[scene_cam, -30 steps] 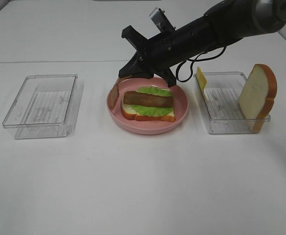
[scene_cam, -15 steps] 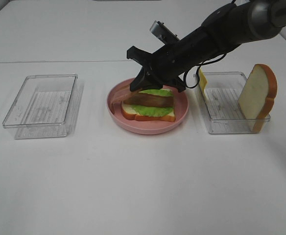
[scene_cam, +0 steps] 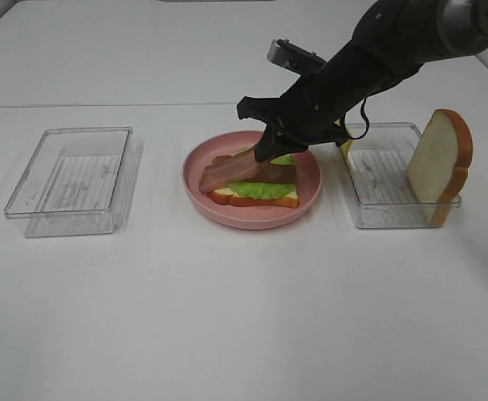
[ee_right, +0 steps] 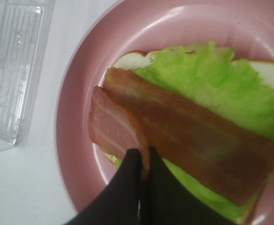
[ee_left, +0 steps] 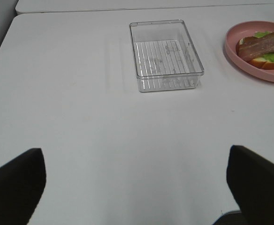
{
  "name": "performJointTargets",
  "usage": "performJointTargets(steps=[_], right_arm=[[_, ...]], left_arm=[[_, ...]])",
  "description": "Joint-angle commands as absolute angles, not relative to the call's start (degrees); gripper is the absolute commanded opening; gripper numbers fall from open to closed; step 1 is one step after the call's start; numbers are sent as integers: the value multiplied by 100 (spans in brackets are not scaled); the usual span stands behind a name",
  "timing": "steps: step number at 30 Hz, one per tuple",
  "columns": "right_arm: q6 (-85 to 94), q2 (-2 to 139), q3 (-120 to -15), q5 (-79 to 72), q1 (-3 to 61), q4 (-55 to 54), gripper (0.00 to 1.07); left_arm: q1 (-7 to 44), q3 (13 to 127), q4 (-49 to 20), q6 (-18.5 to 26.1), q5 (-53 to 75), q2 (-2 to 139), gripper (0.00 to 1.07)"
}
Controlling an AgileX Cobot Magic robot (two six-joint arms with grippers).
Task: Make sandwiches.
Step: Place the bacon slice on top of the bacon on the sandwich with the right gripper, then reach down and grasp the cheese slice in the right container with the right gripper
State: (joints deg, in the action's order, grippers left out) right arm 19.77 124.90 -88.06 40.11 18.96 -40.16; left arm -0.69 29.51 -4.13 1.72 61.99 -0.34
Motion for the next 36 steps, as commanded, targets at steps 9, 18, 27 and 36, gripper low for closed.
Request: performJointTargets(steps=[9, 18, 27, 36], right_arm=[[1530, 12342, -8824, 3776, 1896, -3243, 0], [1530, 12336, -8824, 3793, 1896, -3243, 49], [1564, 12044, -8824, 3839, 1896, -3237, 96], [1490, 11299, -8824, 4177, 1896, -2876, 96]], left_arm=[[-29, 2951, -401, 126, 6165, -120, 100], [-29, 2951, -401, 126, 6165, -120, 100], [-29, 2951, -401, 126, 6165, -120, 100], [-29, 2951, -401, 126, 6165, -120, 100]])
